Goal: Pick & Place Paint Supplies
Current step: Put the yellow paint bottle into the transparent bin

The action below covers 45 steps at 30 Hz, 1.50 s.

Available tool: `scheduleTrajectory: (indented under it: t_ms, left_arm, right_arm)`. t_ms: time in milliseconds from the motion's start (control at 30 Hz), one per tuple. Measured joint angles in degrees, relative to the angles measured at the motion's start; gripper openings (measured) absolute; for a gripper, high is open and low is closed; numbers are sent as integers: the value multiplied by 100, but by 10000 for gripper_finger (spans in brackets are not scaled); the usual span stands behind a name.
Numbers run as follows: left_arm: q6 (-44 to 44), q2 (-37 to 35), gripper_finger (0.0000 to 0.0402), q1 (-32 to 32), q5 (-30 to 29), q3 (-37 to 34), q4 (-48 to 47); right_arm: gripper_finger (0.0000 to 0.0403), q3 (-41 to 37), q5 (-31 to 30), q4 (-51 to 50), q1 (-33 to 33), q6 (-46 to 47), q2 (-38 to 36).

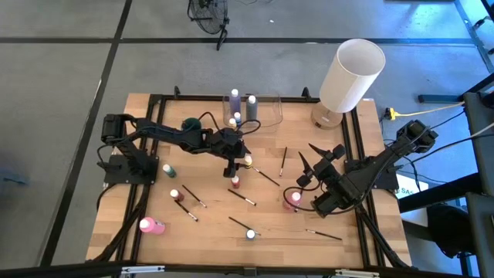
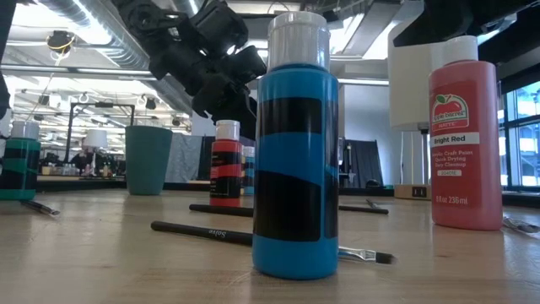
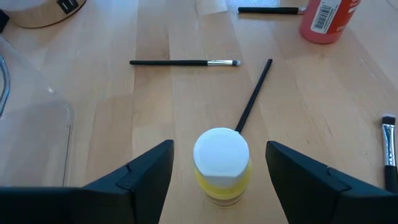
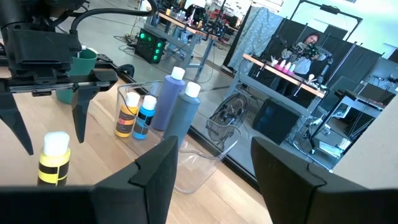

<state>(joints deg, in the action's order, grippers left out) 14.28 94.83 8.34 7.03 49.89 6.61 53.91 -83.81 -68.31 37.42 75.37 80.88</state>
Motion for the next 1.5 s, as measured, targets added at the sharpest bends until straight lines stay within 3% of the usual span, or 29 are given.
scheduleTrajectory:
  t_ms: [367,1500]
  left_arm:
    - [-4,0,241,0,-249,0,0]
    - [-4,240,230,0,-201,7,262]
  right_arm:
    - [206,0,0,2,1,0,0]
    - [206,2,0,2,-1,0,1]
